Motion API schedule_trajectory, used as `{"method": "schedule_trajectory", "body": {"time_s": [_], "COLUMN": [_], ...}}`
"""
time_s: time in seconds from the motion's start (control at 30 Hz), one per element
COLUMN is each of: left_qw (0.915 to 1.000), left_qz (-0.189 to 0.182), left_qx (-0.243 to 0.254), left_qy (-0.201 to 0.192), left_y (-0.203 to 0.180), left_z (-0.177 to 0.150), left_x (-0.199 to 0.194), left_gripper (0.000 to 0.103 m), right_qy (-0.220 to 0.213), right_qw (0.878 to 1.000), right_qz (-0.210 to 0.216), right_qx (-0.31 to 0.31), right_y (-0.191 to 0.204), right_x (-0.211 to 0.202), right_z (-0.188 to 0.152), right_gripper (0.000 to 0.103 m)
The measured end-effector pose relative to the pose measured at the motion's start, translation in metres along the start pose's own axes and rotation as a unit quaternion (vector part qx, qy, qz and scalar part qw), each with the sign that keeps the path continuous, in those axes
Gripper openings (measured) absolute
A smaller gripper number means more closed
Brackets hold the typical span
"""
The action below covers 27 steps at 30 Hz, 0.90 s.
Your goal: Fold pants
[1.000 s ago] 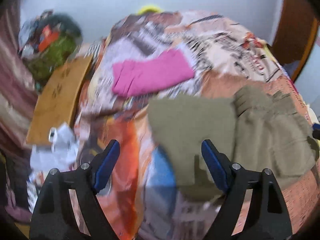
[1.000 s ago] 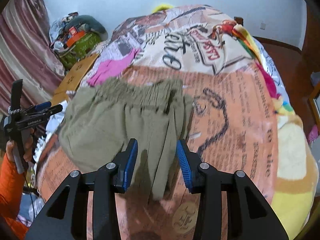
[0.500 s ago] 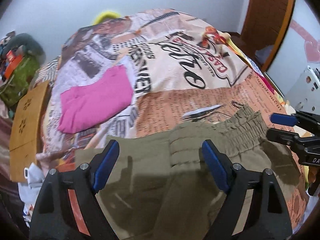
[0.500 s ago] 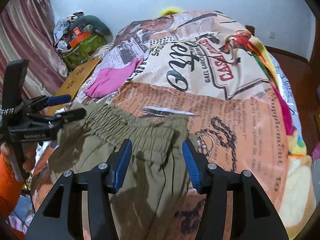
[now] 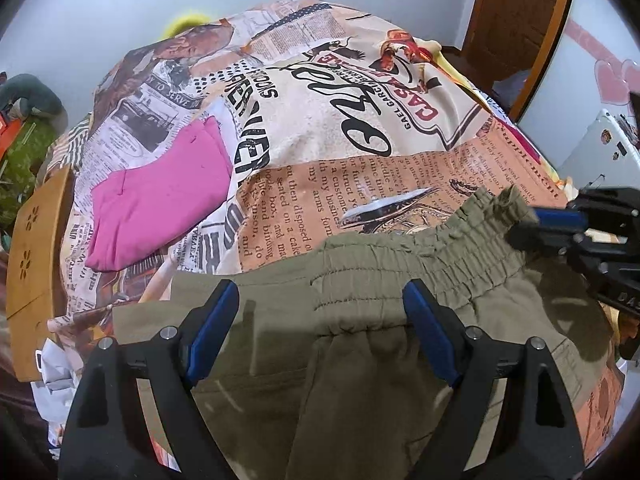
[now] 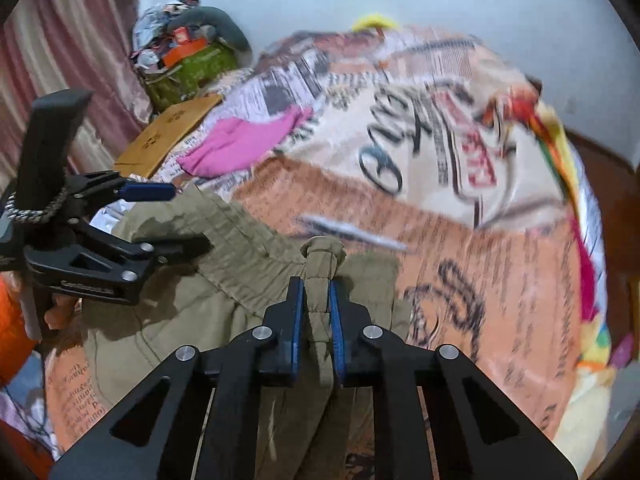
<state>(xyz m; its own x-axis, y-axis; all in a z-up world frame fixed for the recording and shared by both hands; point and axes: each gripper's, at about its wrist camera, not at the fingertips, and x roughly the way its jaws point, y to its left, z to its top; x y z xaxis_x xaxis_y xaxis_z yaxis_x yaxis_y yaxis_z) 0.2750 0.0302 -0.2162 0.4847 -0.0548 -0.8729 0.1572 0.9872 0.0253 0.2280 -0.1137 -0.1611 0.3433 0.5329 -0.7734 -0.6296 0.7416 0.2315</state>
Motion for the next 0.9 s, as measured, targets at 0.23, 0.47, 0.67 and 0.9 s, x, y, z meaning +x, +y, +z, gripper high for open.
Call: {"method": "schedule_trajectory", "body": {"time_s": [0.23, 0.47, 0.67, 0.9], "left_qw": [0.9999, 0.9998, 0.9999, 0.9992], "left_qz": [-0.013, -0.021, 0.005, 0.009], "left_qx": [-0.001, 0.001, -0.003, -0.021], "left_qy": [0.008, 0.006, 0.009, 0.033], "left_y": [0.001, -0.004, -0.004, 0.003], "left_z": [-0.003, -0.002, 0.008, 0.005], "left_x": [0.002, -0.005, -0.002, 0.017], "left_gripper": [0.079, 0.065, 0.060, 0.060], "right_qy": [0.006, 0.030, 0.040, 0.050], "right_qw": [0.998, 0.997, 0.997, 0.996], "right_qz": [-0.060, -0.056, -0.070, -0.069], "right_qx": [0.003, 0.033, 0.022, 0.035], "right_y": [-0.004, -0.017, -0.017, -0.021], "right_x": [0.026, 0.023, 0.027, 0.030], "right_z": [0.002, 0.005, -0.004, -0.010], "right_gripper": [0.010, 0.019, 0.033, 0.033]}}
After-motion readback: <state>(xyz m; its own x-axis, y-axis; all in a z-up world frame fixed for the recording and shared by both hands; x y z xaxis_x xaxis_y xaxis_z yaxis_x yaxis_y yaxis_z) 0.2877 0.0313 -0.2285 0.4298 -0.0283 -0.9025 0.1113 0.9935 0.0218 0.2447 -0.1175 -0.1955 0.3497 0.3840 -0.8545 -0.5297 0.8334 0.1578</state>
